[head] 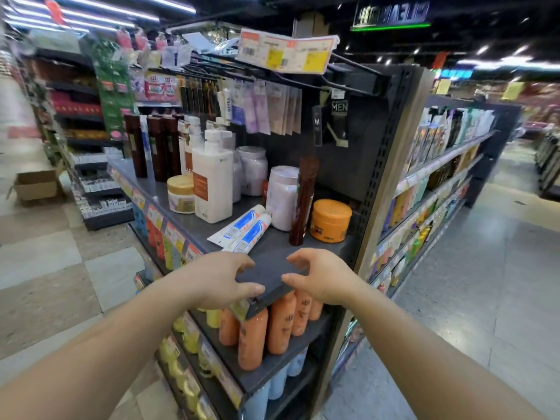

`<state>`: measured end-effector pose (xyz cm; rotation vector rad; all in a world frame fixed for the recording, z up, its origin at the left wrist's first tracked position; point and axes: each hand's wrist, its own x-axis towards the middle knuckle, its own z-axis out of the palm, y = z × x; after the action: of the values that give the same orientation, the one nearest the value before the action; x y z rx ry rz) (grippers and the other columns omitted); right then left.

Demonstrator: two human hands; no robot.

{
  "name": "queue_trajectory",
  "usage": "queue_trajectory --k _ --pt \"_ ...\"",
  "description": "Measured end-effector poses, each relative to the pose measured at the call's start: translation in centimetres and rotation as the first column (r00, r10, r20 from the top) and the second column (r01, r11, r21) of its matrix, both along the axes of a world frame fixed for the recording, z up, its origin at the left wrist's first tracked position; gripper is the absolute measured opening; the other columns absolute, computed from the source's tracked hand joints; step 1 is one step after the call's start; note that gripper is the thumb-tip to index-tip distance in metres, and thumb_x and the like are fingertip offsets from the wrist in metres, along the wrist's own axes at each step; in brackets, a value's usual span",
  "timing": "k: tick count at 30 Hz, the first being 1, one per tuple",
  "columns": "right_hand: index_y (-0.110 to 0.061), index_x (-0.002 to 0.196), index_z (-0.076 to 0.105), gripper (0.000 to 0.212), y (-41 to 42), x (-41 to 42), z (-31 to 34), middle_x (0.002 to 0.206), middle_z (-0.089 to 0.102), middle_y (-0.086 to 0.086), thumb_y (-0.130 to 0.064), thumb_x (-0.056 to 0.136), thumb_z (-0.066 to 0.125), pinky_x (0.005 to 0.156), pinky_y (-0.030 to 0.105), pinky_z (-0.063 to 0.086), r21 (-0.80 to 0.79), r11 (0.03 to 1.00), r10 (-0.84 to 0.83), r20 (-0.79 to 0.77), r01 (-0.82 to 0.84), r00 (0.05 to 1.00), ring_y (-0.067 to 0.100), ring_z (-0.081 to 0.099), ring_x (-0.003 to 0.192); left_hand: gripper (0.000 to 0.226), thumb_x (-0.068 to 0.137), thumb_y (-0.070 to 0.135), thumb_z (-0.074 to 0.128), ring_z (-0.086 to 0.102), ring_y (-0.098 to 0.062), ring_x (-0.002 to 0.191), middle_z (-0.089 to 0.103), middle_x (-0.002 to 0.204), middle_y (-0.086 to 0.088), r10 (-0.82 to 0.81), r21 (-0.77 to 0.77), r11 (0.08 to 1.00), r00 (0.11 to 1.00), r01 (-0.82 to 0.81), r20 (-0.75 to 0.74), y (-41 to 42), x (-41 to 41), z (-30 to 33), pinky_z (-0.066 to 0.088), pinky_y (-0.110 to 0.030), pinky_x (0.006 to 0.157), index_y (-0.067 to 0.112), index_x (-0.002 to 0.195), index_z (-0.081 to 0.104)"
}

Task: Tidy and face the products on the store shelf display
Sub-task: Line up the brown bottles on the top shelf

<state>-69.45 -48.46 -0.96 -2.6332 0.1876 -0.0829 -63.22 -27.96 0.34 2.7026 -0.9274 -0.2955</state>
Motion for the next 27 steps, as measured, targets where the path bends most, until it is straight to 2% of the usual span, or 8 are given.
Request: queue_trajectory --k 4,8,12,14,18,20,24,27 --pt "-0.023 0.127 0.054 0.049 -0.4 2.6 0.1 0.112 0.060 -0.005 -0.043 0.085 0.067 0.084 0.026 0.047 0.057 0.979 -0.202 0.106 0.196 0.974 0.014 0.058 0.104 0.063 0.083 0.062 0.056 0.047 -0.011 0.125 0.048 0.141 0.011 -0.051 -0.038 0.998 0.997 0.053 0.054 -0.5 2.8 0.2 0.040 -0.029 0.101 0.033 0.137 0.044" --pt "-0.017 0.128 0.044 0.060 -0.5 5.9 0.4 0.092 0.053 -0.009 -0.047 0.082 0.070 0.078 0.032 0.049 0.179 0.868 -0.490 0.169 0.462 0.855 0.017 0.056 0.093 0.060 0.083 0.062 0.055 0.049 -0.017 0.121 0.047 0.140 0.005 -0.116 -0.079 0.989 0.985 0.126 0.126 -1.3 7.2 0.6 0.043 -0.034 0.099 0.033 0.134 0.046" --pt "-0.019 0.143 0.031 0.086 -0.2 9.4 0.2 0.129 0.058 0.003 -0.053 0.076 0.073 0.079 0.032 0.044 0.284 0.739 -0.664 0.157 0.611 0.731 0.025 0.057 0.115 0.060 0.084 0.056 0.059 0.048 -0.019 0.124 0.049 0.137 0.001 -0.242 -0.164 0.948 0.953 0.271 0.180 -2.3 11.7 0.9 0.040 -0.034 0.101 0.027 0.135 0.047" --pt "-0.021 0.142 0.034 0.086 0.3 11.0 0.0 0.129 0.059 0.002 -0.052 0.073 0.076 0.077 0.031 0.044 0.313 0.699 -0.706 0.162 0.643 0.689 0.025 0.058 0.116 0.060 0.084 0.055 0.060 0.049 -0.017 0.122 0.050 0.135 0.001 -0.294 -0.191 0.926 0.939 0.326 0.178 -2.7 13.6 0.8 0.040 -0.033 0.101 0.028 0.135 0.046" --pt "-0.020 0.123 0.054 0.054 1.5 12.9 -0.5 0.117 0.067 0.002 -0.038 0.077 0.077 0.076 0.028 0.043 0.358 0.640 -0.766 0.225 0.680 0.602 0.025 0.062 0.109 0.064 0.081 0.058 0.060 0.047 -0.012 0.125 0.051 0.135 0.005 -0.387 -0.232 0.877 0.905 0.420 0.177 -3.2 16.6 0.4 0.039 -0.030 0.104 0.030 0.137 0.045" --pt "-0.019 0.120 0.057 0.048 2.2 13.0 -0.5 0.116 0.068 0.002 -0.034 0.078 0.076 0.076 0.027 0.044 0.370 0.622 -0.781 0.234 0.690 0.579 0.025 0.063 0.107 0.065 0.082 0.058 0.060 0.044 -0.010 0.127 0.049 0.137 0.007 -0.413 -0.252 0.858 0.893 0.447 0.178 -3.0 17.4 0.4 0.038 -0.029 0.104 0.030 0.138 0.044" --pt "-0.019 0.120 0.054 0.050 4.2 11.7 0.6 0.112 0.067 -0.002 -0.029 0.078 0.078 0.077 0.026 0.043 0.377 0.641 -0.767 0.272 0.669 0.581 0.021 0.063 0.104 0.066 0.083 0.056 0.061 0.042 -0.010 0.130 0.046 0.142 0.009 -0.435 -0.310 0.824 0.880 0.474 0.189 -2.2 17.7 1.0 0.035 -0.025 0.101 0.029 0.140 0.041" --pt "-0.025 0.116 0.049 0.051 6.4 10.4 2.6 0.099 0.062 -0.014 -0.028 0.076 0.080 0.081 0.030 0.048 0.361 0.710 -0.703 0.302 0.605 0.644 0.015 0.061 0.098 0.069 0.085 0.056 0.058 0.038 -0.009 0.133 0.042 0.146 0.010 -0.440 -0.367 0.800 0.880 0.475 0.178 -1.1 17.0 2.0 0.032 -0.023 0.103 0.026 0.144 0.037"
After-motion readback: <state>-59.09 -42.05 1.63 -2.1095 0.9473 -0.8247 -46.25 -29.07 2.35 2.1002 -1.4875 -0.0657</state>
